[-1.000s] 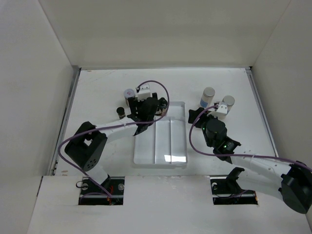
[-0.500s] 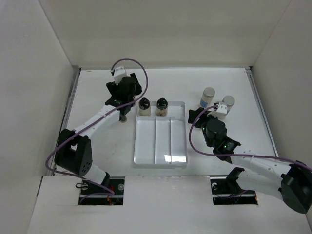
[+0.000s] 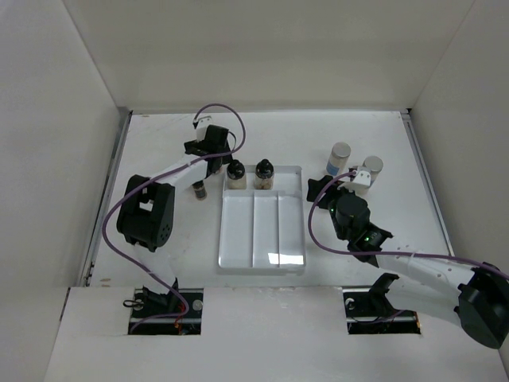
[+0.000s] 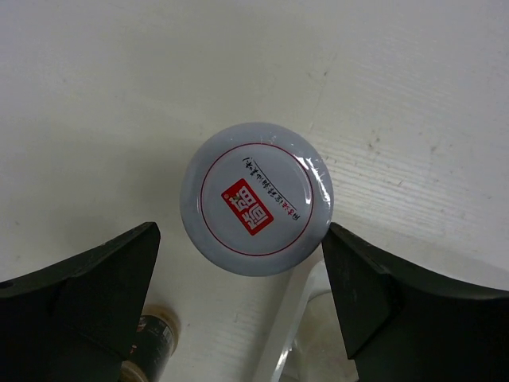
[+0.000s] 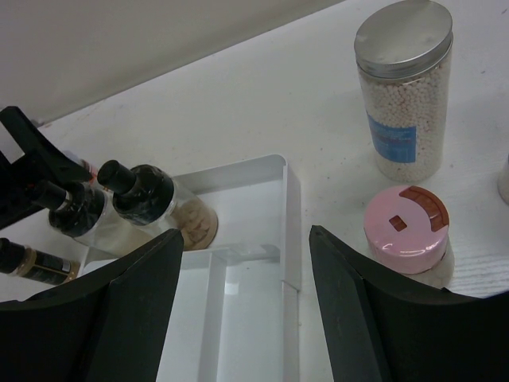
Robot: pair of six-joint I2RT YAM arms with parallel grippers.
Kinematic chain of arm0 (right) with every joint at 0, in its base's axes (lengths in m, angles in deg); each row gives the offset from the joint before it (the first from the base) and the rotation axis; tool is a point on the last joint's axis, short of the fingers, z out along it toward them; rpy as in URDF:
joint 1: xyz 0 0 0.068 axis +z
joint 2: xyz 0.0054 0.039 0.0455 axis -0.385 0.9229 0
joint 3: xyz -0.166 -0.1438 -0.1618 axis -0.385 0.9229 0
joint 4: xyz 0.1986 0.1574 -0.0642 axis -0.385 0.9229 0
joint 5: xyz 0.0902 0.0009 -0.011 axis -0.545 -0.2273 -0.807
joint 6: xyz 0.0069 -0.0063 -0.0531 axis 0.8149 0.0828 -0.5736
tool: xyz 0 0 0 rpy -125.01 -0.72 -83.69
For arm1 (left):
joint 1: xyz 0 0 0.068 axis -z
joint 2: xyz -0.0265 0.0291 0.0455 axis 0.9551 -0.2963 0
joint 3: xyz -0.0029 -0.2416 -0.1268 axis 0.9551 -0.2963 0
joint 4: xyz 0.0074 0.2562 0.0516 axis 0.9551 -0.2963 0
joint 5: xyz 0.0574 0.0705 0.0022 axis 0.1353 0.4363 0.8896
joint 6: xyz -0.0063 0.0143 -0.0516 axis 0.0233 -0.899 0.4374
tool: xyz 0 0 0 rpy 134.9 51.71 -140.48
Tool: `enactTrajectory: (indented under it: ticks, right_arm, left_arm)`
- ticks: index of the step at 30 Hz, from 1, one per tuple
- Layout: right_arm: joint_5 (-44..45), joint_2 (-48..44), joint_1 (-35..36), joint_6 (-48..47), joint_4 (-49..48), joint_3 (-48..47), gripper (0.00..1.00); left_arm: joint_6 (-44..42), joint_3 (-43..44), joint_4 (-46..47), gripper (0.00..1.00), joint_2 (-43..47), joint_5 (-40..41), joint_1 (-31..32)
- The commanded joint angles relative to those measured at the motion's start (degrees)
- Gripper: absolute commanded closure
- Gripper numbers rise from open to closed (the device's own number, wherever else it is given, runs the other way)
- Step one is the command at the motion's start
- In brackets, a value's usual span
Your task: Organize the condiment bottles
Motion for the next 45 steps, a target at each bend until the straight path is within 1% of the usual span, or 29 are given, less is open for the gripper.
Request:
enactTrajectory:
  ticks: [1, 9, 12, 15, 23, 26, 31, 36, 39, 42, 45]
  right_arm:
    - [-0.28, 0.23, -0.09, -0.19, -2.97, -0.96, 0.28]
    - [-0.28, 0.49, -0.09, -0.19, -2.97, -0.96, 0.28]
    - [-0.28, 0.58, -0.09, -0.19, -2.97, -0.96, 0.28]
    - [-0.28, 0.84, -0.09, -0.19, -2.97, -1.14, 0.28]
    - [-0.28, 1.2, -0.09, -0.28, -2.97, -1.31, 0.28]
    - [-0.28, 1.11, -0.09, -0.28, -2.97, -1.31, 0.28]
    - [-0.28, 1.11, -0.09, -0.28, -2.97, -1.31, 0.28]
    - [-0.28, 0.58, -0.09, -0.28, -2.97, -1.14, 0.28]
    - [-0.28, 0.41, -0.09, -0.28, -2.97, -1.05, 0.28]
    - [-0.28, -0.12, -0.27, -0.28, -2.97, -0.87, 0.28]
    - [-0.02, -1.17, -0.36, -0.28, -2.97, -0.52, 0.29]
  left_arm:
    - [0.16, 2.7, 0.67, 0.19, 0.95, -0.46, -0.74]
    - [-0.1, 4.11, 1.81, 0.25, -1.07, 0.51, -1.44]
    - [-0.19, 3.76, 2.34, 0.32, -1.25, 1.12, -1.44]
    - [-0.36, 3.49, 2.95, 0.38, -0.64, 2.36, -1.35]
    - [-1.77, 3.67, 3.4, 0.59, 0.68, 4.2, -0.74]
    - [-2.47, 3.58, 3.74, 0.65, 2.35, 5.08, -0.74]
    - [-3.18, 2.79, 6.29, 0.65, 6.65, 6.13, -1.26]
    - [-3.44, 3.75, 6.38, 0.65, 12.01, 6.49, -1.44]
    - [-3.96, 5.77, 6.04, 0.65, 15.26, 6.66, -0.83]
    - [-4.32, 9.02, 4.98, 0.64, 17.29, 5.09, 0.14]
    - [-4.49, 13.32, 2.96, 0.64, 17.82, 3.94, 3.29]
